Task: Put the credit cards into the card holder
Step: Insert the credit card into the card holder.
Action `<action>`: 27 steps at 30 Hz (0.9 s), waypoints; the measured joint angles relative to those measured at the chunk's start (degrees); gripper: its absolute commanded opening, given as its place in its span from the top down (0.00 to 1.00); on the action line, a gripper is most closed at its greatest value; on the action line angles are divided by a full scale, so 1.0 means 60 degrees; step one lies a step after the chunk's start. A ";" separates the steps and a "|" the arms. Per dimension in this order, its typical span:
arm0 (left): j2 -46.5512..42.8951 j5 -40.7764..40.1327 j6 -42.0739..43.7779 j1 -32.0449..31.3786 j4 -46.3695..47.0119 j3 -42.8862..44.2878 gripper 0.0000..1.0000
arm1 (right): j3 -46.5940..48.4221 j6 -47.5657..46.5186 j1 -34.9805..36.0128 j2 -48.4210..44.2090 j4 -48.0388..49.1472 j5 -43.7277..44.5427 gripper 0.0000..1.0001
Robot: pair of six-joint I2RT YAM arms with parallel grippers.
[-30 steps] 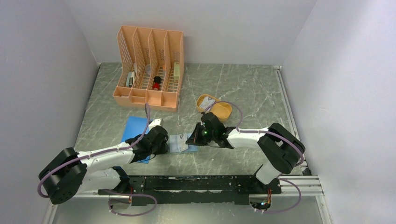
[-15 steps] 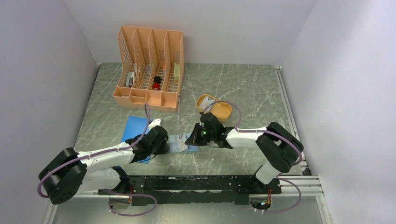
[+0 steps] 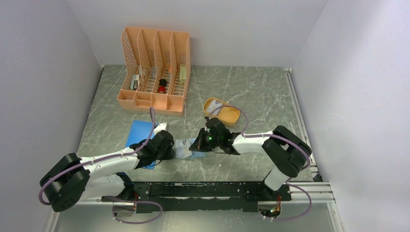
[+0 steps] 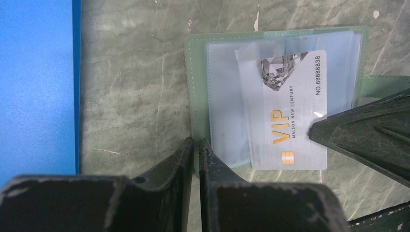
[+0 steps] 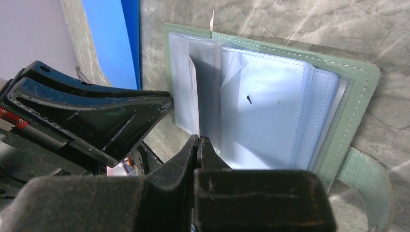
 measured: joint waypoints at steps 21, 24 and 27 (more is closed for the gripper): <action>-0.0127 0.0040 0.0000 0.0011 0.0175 -0.0153 0.85 | -0.0186 0.0667 0.0029 0.0463 0.0871 0.0240 1.00; -0.0149 0.0044 -0.0004 0.0011 0.0182 -0.0168 0.85 | -0.0277 0.0747 0.0036 0.0430 0.0885 0.0372 1.00; -0.0182 0.0058 -0.0007 0.0011 0.0208 -0.0204 0.85 | -0.0317 0.0809 0.0040 0.0353 0.0838 0.0554 1.00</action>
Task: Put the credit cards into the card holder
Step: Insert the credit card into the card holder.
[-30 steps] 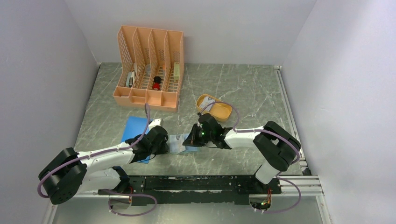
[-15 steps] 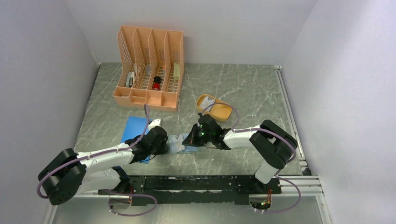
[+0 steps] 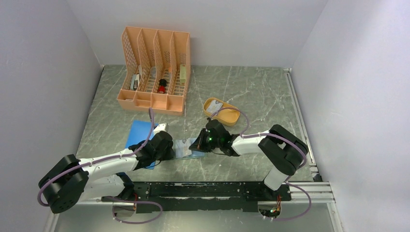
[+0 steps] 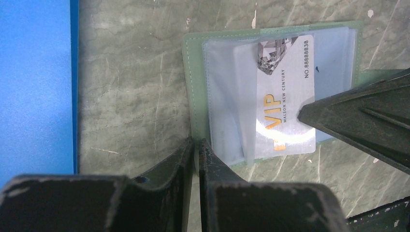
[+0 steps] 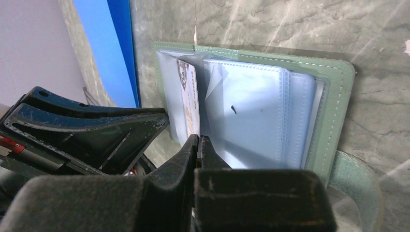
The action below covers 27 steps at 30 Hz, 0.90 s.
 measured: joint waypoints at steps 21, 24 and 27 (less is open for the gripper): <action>-0.0036 0.0055 -0.0025 0.0000 0.0036 -0.0029 0.85 | 0.0004 -0.0255 0.0004 -0.0066 -0.0200 0.0211 1.00; -0.0084 0.0073 -0.0033 0.0000 0.0051 -0.0073 0.85 | 0.0004 -0.0255 0.0007 -0.0047 -0.0160 0.0164 1.00; -0.0102 0.0127 -0.0047 0.0000 0.0062 -0.0087 0.85 | 0.0004 -0.0251 0.0015 0.0066 -0.0087 0.0080 1.00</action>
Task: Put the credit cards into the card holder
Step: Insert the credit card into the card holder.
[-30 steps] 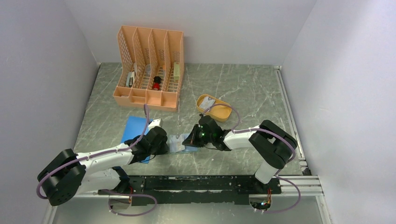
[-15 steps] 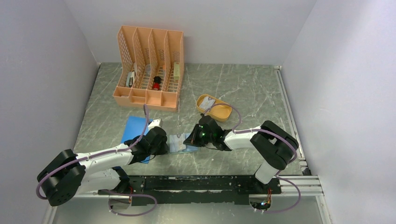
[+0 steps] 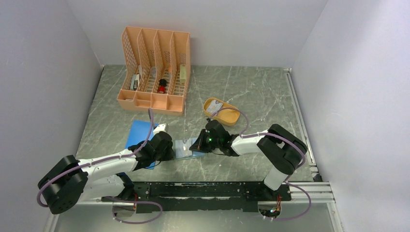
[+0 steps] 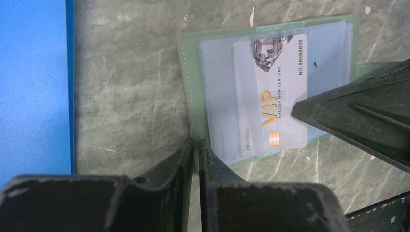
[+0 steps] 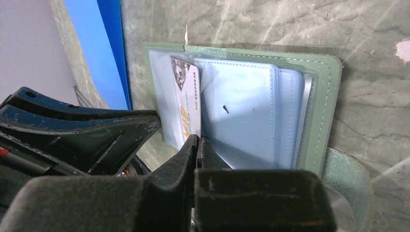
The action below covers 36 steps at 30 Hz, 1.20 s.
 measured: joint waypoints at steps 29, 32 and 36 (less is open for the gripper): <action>-0.0106 0.0117 -0.0018 0.0000 -0.0007 -0.0062 0.85 | 0.0776 -0.0423 0.0266 0.0743 0.0076 -0.0572 0.76; -0.0171 0.0142 -0.0022 0.0000 -0.0087 -0.0069 0.85 | 0.0798 -0.0554 0.0310 0.0739 -0.0219 -0.0572 0.64; -0.0255 0.0160 -0.0022 0.0000 -0.0237 -0.0069 0.85 | 0.0845 -0.0619 0.0364 0.0561 -0.0430 -0.0532 0.53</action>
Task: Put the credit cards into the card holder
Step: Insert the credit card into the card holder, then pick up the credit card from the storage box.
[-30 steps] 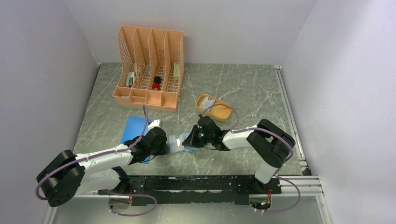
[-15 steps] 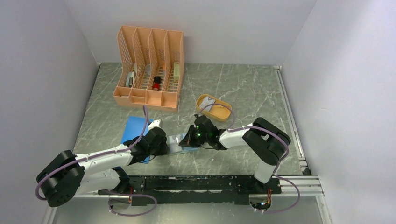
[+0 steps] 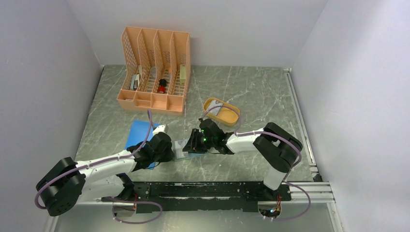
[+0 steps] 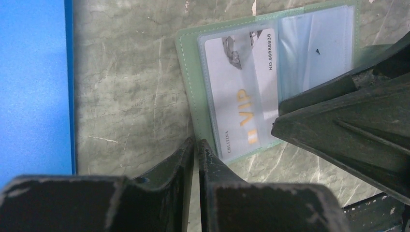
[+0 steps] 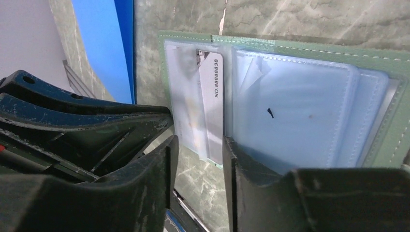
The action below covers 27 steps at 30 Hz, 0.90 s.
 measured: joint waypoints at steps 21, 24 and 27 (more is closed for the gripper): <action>-0.1738 -0.0251 0.0670 0.0000 -0.1559 0.1078 0.48 | 0.1322 -0.1421 -0.2022 -0.3883 -0.4193 0.2987 0.32; -0.1789 -0.0058 0.0769 0.0000 -0.1399 0.1075 0.48 | 0.0936 -0.1337 -0.3650 -0.3818 -0.3683 0.2721 0.31; -0.1785 0.0120 0.0787 0.0000 -0.1202 0.1067 0.48 | 0.0794 -0.1158 -0.4517 -0.3260 -0.3158 0.2565 0.30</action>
